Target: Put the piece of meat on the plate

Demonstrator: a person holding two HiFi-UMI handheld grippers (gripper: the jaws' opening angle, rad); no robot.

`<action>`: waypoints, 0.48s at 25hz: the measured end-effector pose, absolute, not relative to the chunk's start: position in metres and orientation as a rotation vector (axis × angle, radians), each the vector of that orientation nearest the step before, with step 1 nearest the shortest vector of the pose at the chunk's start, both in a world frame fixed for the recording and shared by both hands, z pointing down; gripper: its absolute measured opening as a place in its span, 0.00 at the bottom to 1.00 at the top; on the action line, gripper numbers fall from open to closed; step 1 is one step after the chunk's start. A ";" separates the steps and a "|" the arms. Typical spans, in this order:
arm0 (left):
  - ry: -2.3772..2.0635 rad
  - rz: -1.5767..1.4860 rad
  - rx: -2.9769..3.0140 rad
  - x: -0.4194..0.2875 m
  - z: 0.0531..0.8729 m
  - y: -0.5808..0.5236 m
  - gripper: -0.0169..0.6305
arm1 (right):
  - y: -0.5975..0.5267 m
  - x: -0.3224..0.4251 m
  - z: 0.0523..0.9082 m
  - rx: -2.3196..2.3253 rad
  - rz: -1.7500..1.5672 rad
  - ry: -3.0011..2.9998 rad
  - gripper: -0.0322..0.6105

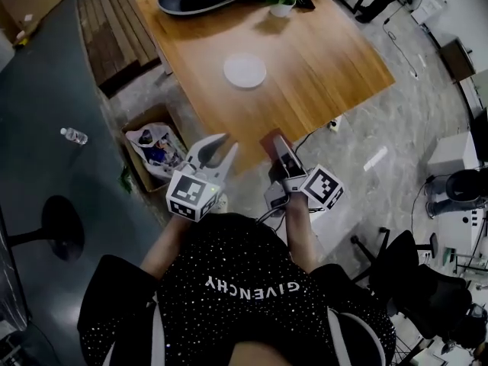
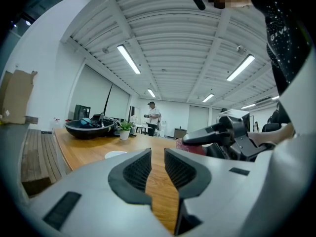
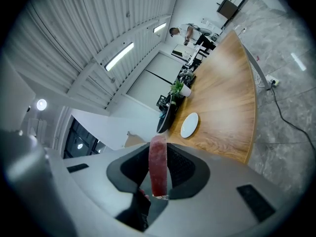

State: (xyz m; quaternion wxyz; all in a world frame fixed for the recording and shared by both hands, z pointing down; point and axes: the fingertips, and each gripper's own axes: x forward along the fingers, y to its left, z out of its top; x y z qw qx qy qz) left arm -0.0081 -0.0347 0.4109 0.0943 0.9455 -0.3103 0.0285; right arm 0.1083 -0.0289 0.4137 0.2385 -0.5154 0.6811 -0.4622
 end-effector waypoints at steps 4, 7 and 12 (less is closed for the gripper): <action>-0.900 0.075 2.806 -0.008 0.411 -0.040 0.17 | -0.032 0.109 0.410 -1.419 -1.244 1.861 0.20; -0.880 0.073 2.798 -0.006 0.414 -0.038 0.17 | -0.031 0.110 0.410 -1.420 -1.239 1.865 0.20; -0.864 0.069 2.783 -0.008 0.415 -0.035 0.17 | -0.031 0.105 0.406 -1.430 -1.253 1.872 0.20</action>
